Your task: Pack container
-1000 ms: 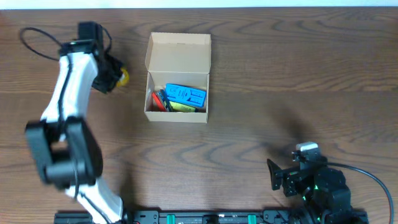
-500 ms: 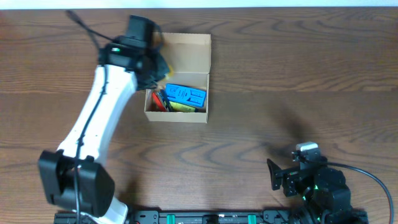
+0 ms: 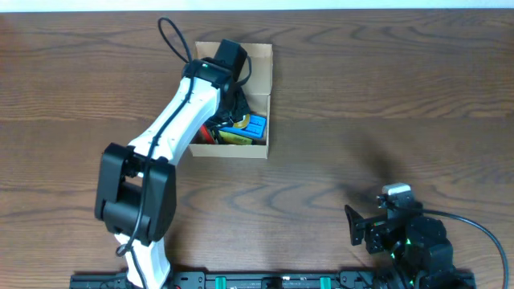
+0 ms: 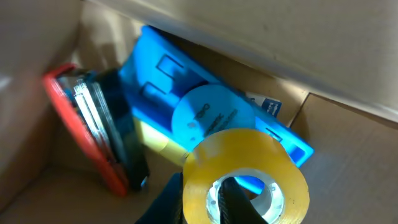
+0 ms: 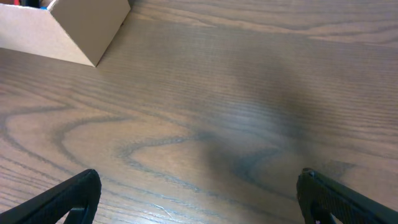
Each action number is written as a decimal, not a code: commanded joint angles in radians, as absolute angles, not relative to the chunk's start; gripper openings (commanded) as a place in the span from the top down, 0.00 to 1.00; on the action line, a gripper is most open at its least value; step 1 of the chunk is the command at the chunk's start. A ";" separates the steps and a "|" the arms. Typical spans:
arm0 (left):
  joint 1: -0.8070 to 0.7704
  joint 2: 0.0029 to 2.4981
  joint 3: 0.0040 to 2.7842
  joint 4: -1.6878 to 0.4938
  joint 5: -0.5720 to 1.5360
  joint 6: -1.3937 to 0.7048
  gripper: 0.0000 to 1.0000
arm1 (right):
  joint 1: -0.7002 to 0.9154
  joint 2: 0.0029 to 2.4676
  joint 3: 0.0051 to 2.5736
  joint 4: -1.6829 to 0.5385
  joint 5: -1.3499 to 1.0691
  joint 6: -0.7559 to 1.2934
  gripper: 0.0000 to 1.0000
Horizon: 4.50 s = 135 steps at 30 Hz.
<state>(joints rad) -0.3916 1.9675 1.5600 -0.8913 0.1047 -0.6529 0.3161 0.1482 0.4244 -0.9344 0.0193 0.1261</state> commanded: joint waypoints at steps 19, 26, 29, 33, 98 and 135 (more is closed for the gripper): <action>-0.394 1.822 1.565 -0.865 0.090 -0.641 0.05 | 0.307 0.143 0.423 -0.936 0.026 0.138 0.01; -0.390 1.654 1.565 -0.941 0.014 -0.641 0.05 | 0.307 0.143 0.423 -0.936 0.026 0.138 0.01; -0.390 1.597 1.565 -0.977 0.021 -0.643 0.05 | 0.307 0.143 0.423 -0.936 0.026 0.138 0.01; -0.393 1.553 1.565 -0.992 0.034 -0.643 0.05 | 0.307 0.143 0.423 -0.936 0.026 0.138 0.01; 0.139 1.773 1.564 -0.694 0.027 -0.691 0.94 | 0.285 1.736 1.135 -0.097 -0.114 0.518 0.99; 0.142 2.315 1.575 -0.118 1.214 -0.786 0.95 | 0.307 2.162 1.363 0.241 -0.484 0.897 0.99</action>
